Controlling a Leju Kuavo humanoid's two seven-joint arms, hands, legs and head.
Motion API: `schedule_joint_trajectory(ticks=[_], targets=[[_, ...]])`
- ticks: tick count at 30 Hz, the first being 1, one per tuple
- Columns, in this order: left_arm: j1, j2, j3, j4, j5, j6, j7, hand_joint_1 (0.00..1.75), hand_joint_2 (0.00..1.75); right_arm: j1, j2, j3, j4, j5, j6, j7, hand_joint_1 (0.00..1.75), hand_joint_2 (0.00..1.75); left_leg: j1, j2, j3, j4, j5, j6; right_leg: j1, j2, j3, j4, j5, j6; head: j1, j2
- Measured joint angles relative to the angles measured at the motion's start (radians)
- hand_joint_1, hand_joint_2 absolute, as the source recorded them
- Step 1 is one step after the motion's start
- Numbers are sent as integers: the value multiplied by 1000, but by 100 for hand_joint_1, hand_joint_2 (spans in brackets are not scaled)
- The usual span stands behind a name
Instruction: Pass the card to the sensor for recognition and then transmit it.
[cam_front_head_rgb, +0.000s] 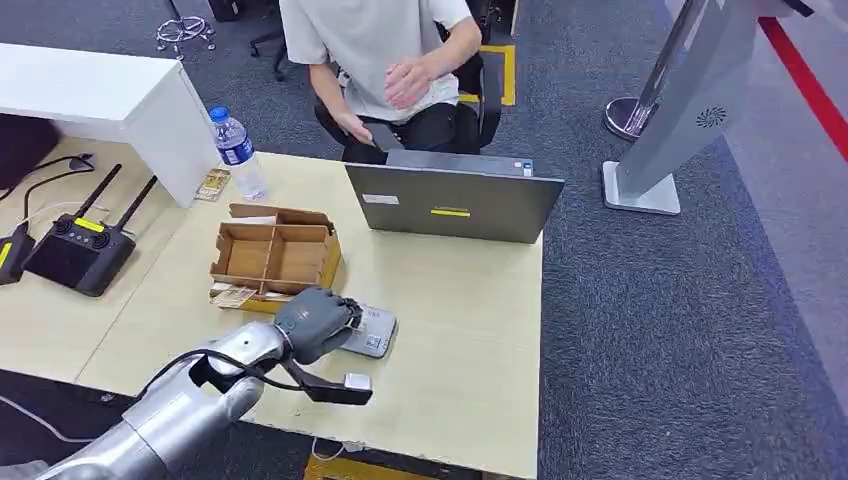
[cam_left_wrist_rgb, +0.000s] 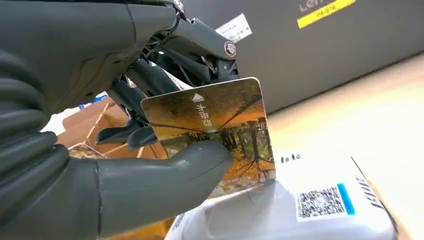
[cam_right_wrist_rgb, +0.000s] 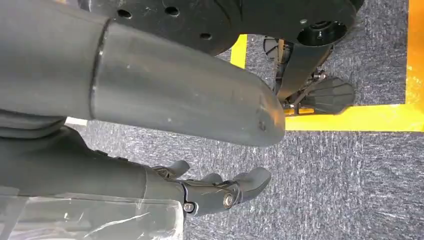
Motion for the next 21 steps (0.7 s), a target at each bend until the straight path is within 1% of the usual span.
schedule_joint_trajectory(ticks=[2,4,7,9,10,13,15,17,19,21], targets=[[-3,-2,0,-2,-7,37,18,175,175,0,0,-2,0,-3,-2,0,0,0,0,0,0,0,0,0,0,0,0,0,0,0,0,0],[-9,-3,0,-12,-16,60,39,175,175,0,0,-9,0,-4,-2,0,0,0,0,0,0,0,0,0,0,0,0,0,0,0,0,0],[-31,-21,17,-59,-38,127,94,175,175,2,0,-20,0,-3,-2,0,0,0,0,-1,-1,1,1,1,0,-1,-1,0,0,0,0,0],[-64,-44,70,-93,-65,200,137,175,175,2,0,-23,0,12,-3,1,0,0,0,-2,-2,1,1,1,0,-2,-1,0,0,0,1,0],[-84,-57,103,-103,-72,224,145,175,175,2,0,-24,0,18,-4,1,0,0,0,-1,-2,1,1,1,0,-1,-1,0,1,1,1,0],[-151,-76,219,-105,-101,270,169,175,175,3,1,-24,0,37,-4,5,0,0,0,1,-1,1,1,0,0,1,-1,0,2,1,0,0],[-213,-85,304,-67,-116,292,169,175,175,2,0,-24,0,51,-4,5,0,0,0,0,-1,1,2,1,0,0,-1,0,2,1,1,0],[-287,-91,371,10,-137,309,167,175,175,0,1,-24,0,64,-3,5,0,0,1,0,-1,1,3,-1,1,0,-1,1,2,1,1,0],[-344,-93,426,84,-146,323,154,175,175,-1,1,-24,0,74,-2,5,0,0,1,0,-1,0,3,-2,1,1,-1,1,3,0,-1,0],[-394,-95,462,165,-150,334,145,175,175,-2,1,-24,0,84,-3,7,0,0,1,0,-1,0,3,-2,1,1,-1,1,3,0,0,0]])
